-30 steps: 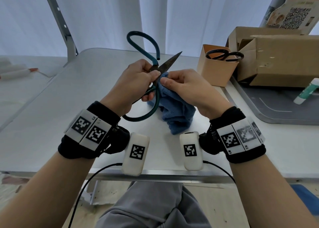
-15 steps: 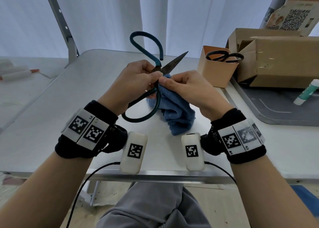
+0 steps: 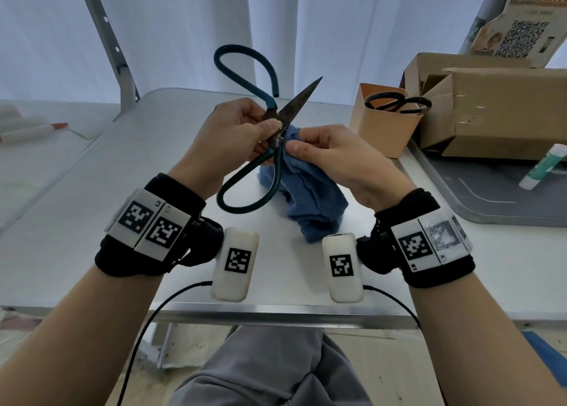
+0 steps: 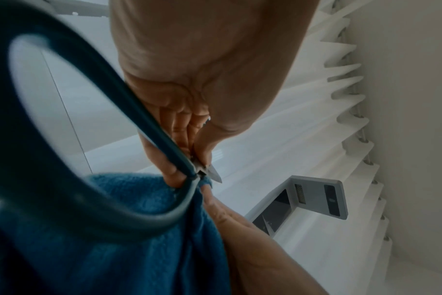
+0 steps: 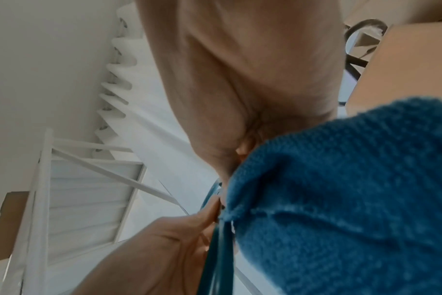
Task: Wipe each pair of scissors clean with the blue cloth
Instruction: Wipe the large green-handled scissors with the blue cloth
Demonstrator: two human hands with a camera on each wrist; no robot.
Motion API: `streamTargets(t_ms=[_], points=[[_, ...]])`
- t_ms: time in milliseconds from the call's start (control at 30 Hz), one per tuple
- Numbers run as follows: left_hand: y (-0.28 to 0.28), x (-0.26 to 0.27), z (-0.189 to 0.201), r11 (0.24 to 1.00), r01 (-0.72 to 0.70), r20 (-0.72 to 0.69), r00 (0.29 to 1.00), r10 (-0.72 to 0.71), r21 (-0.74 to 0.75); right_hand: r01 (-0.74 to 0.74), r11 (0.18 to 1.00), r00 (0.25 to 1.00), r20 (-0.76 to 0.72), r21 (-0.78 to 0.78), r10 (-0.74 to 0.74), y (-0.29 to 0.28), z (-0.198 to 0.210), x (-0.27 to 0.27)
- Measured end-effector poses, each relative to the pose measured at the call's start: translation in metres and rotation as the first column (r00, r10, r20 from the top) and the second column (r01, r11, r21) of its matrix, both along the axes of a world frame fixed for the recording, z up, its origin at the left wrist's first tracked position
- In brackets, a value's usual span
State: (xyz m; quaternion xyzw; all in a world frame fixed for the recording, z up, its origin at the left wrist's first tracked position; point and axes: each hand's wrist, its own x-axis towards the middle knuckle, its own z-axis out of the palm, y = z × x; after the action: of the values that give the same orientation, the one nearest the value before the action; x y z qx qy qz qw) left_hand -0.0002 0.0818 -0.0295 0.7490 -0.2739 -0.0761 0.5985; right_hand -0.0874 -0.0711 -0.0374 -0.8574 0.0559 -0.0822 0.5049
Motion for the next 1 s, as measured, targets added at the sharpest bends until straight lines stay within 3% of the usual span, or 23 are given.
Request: streamTargets(t_ms=[200, 367, 433, 533, 667, 767, 867, 1000], points=[[0.006, 0.006, 0.006, 1.000, 0.007, -0.020, 1.000, -0.007, -0.001, 0.103, 0.989, 0.995, 0.011, -0.108, -0.102, 0.004, 0.001, -0.001], [0.018, 0.019, 0.008, 0.998, -0.062, -0.027, 0.998, 0.062, -0.013, 0.026, 0.992, 0.997, -0.068, -0.121, -0.035, -0.008, 0.003, -0.008], [0.026, 0.025, 0.010, 0.995, -0.101, -0.028, 0.994, 0.101, -0.014, 0.064, 0.990, 0.995, -0.062, -0.125, -0.072, -0.015, 0.005, -0.010], [0.034, 0.031, 0.010, 0.996, -0.090, -0.020, 0.996, 0.090, 0.008, 0.218, 0.975, 0.969, 0.110, 0.040, -0.221, -0.024, 0.005, -0.005], [0.026, 0.024, 0.007, 0.997, -0.034, 0.020, 0.999, 0.033, 0.064, 0.153, 0.960, 0.977, 0.108, 0.237, -0.182, -0.007, 0.006, 0.008], [0.018, 0.018, 0.004, 0.998, -0.032, 0.037, 0.999, 0.030, 0.056, 0.078, 0.966, 0.994, 0.051, 0.245, -0.094, 0.007, 0.004, 0.014], [0.014, 0.015, 0.003, 0.998, -0.020, 0.037, 0.999, 0.018, 0.053, 0.020, 0.982, 0.995, 0.095, 0.188, -0.038, 0.006, -0.002, 0.015], [0.006, 0.009, 0.000, 1.000, -0.017, 0.025, 1.000, 0.017, 0.010, 0.063, 0.979, 0.992, 0.097, 0.196, -0.083, 0.008, -0.007, 0.017]])
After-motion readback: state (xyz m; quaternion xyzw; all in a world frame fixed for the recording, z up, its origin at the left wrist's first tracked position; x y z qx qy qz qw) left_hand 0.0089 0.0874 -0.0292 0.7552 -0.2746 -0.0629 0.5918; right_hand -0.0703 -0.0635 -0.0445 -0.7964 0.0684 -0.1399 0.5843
